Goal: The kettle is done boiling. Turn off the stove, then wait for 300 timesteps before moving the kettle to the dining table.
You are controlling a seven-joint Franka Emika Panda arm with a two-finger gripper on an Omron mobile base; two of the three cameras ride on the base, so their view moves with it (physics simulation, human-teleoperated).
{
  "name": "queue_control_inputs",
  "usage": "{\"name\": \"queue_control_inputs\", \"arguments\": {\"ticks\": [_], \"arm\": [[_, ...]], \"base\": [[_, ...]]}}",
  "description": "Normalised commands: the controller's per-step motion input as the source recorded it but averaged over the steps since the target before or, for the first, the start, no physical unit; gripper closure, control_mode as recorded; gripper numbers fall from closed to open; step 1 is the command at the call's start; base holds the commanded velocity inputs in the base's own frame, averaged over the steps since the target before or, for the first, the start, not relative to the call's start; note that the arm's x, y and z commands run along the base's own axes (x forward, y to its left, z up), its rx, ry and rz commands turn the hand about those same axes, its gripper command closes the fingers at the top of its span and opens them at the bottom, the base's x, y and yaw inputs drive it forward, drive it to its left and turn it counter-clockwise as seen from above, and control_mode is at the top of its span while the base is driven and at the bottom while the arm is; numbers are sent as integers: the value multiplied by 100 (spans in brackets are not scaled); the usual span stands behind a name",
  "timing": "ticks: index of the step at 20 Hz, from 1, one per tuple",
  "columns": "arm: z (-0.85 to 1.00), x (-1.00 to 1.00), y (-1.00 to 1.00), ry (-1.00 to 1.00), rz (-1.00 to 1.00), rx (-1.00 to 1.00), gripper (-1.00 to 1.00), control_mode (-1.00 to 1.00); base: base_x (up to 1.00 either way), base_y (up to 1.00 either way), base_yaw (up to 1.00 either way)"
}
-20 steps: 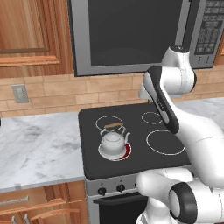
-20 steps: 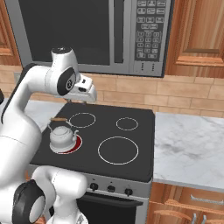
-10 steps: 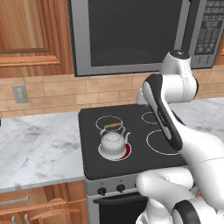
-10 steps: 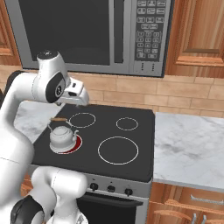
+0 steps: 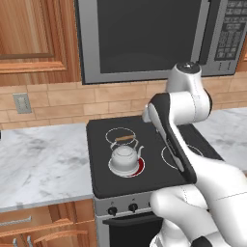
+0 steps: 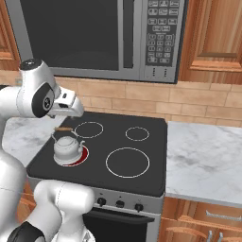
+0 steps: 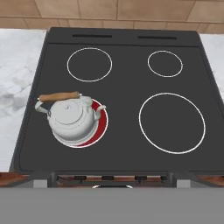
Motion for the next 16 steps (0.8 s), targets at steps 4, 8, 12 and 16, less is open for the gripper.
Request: {"name": "queue_control_inputs", "arguments": {"ticks": [4,8,12,16], "arm": [[-4,-19,38,0,0,-6,-100,-100],[-12,-13,42,0,0,-5,-100,-100],[-18,-12,42,2,0,-4,-100,-100],[-20,-13,42,3,0,-4,-100,-100]], "base": [[0,0,0],[0,0,0],[0,0,0],[0,0,0]]}}
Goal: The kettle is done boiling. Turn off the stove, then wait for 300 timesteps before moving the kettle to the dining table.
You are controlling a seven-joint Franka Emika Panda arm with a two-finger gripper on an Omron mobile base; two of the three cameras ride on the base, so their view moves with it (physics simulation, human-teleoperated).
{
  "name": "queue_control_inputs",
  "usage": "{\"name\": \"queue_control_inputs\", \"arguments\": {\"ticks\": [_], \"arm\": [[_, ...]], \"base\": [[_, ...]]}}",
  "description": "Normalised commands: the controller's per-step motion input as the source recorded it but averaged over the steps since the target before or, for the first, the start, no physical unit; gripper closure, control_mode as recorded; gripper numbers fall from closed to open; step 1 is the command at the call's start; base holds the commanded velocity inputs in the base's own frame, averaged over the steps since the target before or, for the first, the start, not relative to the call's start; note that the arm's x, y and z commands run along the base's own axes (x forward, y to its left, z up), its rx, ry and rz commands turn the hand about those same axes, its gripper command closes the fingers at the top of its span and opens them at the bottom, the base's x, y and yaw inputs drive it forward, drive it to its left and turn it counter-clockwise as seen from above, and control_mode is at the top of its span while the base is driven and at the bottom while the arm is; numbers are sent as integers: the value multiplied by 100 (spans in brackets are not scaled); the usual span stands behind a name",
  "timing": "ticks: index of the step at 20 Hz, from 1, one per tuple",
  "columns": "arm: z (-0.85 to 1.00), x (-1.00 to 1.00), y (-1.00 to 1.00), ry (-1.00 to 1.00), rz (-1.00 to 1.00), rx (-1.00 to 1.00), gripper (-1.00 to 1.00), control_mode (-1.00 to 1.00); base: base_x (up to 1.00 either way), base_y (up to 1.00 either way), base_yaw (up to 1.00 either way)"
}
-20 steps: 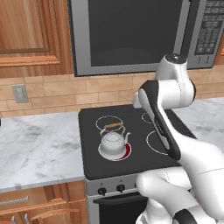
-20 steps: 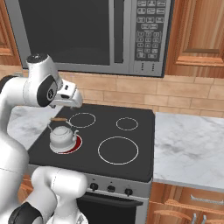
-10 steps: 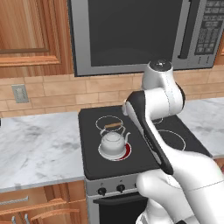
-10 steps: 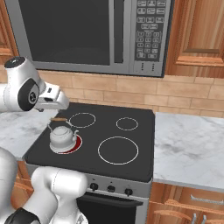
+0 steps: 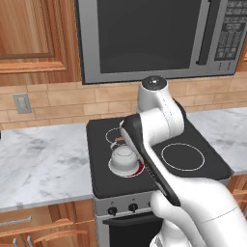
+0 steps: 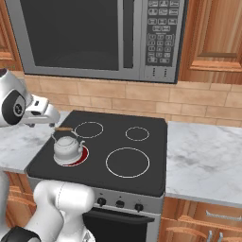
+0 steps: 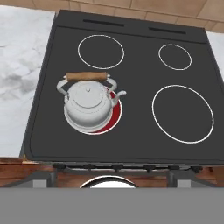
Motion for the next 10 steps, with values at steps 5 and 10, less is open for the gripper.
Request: {"name": "queue_control_inputs", "arguments": {"ticks": [5,10], "arm": [[-23,-13,42,4,0,-4,-100,-100],[-33,-10,43,8,0,-4,-100,-100]], "base": [[0,0,0],[0,0,0]]}}
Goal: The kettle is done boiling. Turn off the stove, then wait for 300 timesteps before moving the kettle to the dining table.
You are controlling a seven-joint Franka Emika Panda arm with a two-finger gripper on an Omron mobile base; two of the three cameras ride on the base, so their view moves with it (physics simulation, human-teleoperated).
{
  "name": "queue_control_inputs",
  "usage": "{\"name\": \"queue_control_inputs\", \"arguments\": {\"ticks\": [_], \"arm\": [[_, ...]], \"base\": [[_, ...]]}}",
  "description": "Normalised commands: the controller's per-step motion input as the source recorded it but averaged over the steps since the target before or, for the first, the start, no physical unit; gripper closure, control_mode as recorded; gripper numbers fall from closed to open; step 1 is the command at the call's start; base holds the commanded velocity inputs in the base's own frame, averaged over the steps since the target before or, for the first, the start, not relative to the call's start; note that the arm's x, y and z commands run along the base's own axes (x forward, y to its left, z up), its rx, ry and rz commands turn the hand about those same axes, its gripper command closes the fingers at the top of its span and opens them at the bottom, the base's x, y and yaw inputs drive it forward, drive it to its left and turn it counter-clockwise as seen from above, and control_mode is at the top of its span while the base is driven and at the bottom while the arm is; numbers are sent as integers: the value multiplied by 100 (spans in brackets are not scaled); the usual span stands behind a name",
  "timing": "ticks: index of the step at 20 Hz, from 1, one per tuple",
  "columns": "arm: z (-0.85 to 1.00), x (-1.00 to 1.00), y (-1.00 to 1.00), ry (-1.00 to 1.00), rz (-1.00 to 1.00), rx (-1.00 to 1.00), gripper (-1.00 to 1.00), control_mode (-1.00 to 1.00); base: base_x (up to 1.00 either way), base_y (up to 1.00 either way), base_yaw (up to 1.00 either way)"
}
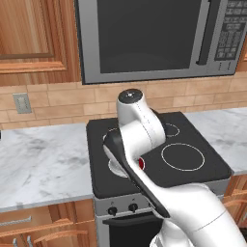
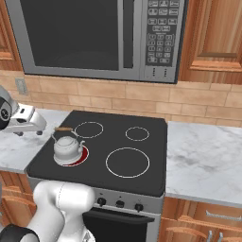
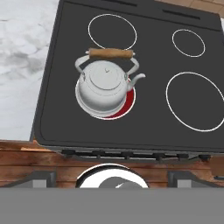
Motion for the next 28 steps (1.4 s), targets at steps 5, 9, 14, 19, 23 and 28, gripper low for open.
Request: {"name": "queue_control_inputs", "arguments": {"ticks": [5,9,14,19,23,28], "arm": [[-42,-2,29,5,0,-8,-100,-100],[-51,-1,22,2,0,-7,-100,-100],[-47,-10,24,0,0,-6,-100,-100],[-43,-23,29,0,0,-8,-100,-100],[-42,-29,25,0,0,-7,-100,-100],[-39,-23,15,0,0,-3,-100,-100]], "base": [[0,0,0],[0,0,0],[0,0,0],[0,0,0],[0,0,0],[0,0,0]]}}
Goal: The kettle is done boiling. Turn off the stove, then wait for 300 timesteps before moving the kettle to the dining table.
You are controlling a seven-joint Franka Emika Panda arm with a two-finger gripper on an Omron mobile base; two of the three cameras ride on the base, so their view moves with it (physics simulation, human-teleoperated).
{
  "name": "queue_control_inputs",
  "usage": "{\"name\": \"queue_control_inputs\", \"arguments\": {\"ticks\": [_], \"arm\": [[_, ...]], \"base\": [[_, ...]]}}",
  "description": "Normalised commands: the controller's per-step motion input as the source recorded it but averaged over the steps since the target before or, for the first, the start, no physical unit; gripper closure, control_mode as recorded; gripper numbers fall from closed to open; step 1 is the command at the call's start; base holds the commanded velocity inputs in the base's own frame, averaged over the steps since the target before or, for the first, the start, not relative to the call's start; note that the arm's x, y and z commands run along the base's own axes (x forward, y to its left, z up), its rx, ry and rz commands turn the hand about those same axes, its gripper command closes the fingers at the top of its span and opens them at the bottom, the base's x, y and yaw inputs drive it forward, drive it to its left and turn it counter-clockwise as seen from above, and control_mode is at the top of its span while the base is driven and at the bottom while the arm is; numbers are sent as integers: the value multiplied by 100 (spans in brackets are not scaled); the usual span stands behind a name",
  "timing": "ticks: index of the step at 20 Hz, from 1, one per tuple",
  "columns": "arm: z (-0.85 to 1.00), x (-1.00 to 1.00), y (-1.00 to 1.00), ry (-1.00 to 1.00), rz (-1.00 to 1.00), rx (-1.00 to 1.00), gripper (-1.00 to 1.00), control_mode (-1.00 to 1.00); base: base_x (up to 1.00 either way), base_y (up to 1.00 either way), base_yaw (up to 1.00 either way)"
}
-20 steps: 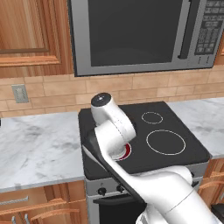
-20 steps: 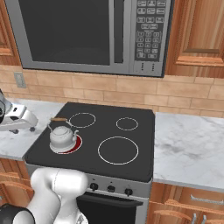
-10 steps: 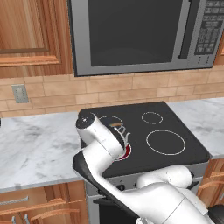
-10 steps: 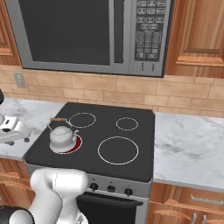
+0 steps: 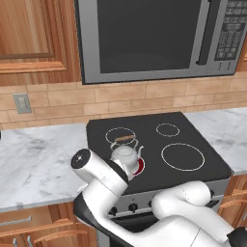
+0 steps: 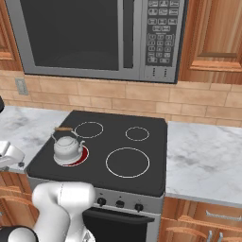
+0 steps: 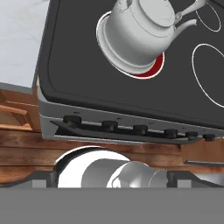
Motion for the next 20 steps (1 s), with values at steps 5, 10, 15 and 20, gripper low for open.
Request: {"name": "queue_control_inputs", "arguments": {"ticks": [5,10,15,20], "arm": [[-38,-15,6,0,0,-2,-100,-100],[-35,-7,0,0,0,-1,-100,-100],[-36,-1,0,-1,0,-2,-100,-100],[-34,0,0,-3,0,-3,-100,-100]], "base": [[0,0,0],[0,0,0],[0,0,0],[0,0,0]]}}
